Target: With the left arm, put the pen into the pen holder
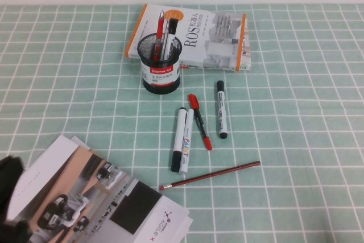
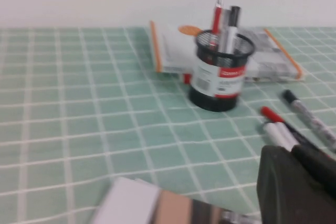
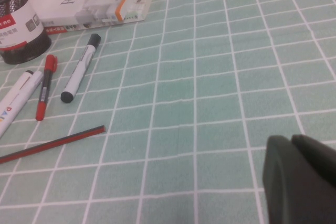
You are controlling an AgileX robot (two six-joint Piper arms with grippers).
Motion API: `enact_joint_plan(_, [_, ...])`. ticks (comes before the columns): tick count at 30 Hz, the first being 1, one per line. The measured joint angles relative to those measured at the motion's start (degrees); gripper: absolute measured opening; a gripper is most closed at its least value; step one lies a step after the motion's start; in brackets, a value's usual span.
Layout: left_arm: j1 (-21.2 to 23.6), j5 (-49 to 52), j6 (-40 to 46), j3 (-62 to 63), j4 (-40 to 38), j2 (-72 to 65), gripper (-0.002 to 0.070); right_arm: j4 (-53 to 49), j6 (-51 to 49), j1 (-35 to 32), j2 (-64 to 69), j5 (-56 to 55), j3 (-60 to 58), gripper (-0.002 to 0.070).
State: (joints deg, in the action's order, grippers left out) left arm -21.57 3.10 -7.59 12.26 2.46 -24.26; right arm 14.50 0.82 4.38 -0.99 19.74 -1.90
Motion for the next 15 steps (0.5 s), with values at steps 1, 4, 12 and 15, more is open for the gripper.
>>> enact_joint_plan(1, [0.88,-0.13,0.76,-0.91,0.00,1.57,0.0000,0.00,0.00,0.00,0.00,0.00,0.00,-0.0020])
enact_joint_plan(4, [4.23,-0.13,2.63,-3.20,0.00,6.95,0.0000,0.00,0.00,0.00,0.00,0.00,0.00,-0.0020])
enact_joint_plan(12, [14.19,2.46,9.01,-8.99,-6.84,22.41,0.0000,0.00,0.00,0.00,0.00,0.00,0.00,-0.0020])
enact_joint_plan(15, [14.96,3.05,9.38,-10.84,-6.97,24.61,0.0000,0.00,0.00,0.00,0.00,0.00,0.00,-0.0020])
